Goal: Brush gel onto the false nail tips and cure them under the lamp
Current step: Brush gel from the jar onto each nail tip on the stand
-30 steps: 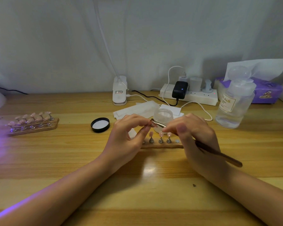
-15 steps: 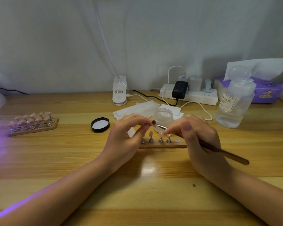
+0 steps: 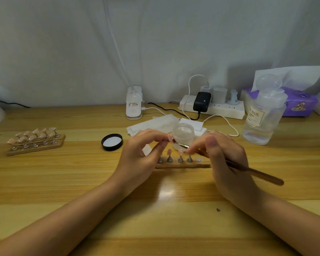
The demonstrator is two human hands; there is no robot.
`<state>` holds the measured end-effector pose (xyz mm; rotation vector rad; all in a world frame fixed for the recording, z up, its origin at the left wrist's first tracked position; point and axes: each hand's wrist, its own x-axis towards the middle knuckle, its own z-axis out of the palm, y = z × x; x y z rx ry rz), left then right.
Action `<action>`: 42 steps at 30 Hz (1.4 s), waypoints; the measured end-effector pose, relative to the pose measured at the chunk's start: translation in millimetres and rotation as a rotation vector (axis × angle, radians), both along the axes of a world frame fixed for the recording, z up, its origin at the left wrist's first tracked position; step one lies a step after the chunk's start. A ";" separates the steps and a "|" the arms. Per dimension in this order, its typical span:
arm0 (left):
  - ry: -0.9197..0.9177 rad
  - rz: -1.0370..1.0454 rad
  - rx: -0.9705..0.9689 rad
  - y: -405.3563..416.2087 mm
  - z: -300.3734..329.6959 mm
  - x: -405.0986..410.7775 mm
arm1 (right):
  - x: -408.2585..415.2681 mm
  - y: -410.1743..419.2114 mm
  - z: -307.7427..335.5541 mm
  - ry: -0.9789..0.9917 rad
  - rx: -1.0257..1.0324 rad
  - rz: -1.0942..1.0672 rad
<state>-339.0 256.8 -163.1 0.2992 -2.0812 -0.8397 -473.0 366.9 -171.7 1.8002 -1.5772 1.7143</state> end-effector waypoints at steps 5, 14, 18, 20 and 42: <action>0.007 0.009 0.018 0.6 0.7 0.4 | -1.3 3.9 2.4 -0.093 -0.013 0.000; 0.011 -0.003 0.059 2.5 1.0 0.4 | -1.6 1.7 2.4 -0.074 -0.013 0.001; 0.010 -0.007 0.075 1.6 -0.1 0.5 | -1.6 1.1 2.8 -0.075 -0.013 0.001; 0.014 -0.008 0.067 1.3 0.2 0.3 | -0.5 0.0 2.2 0.004 -0.041 0.013; 0.006 0.013 0.071 1.9 2.2 1.2 | -4.2 -2.6 -3.1 0.122 -0.097 -0.002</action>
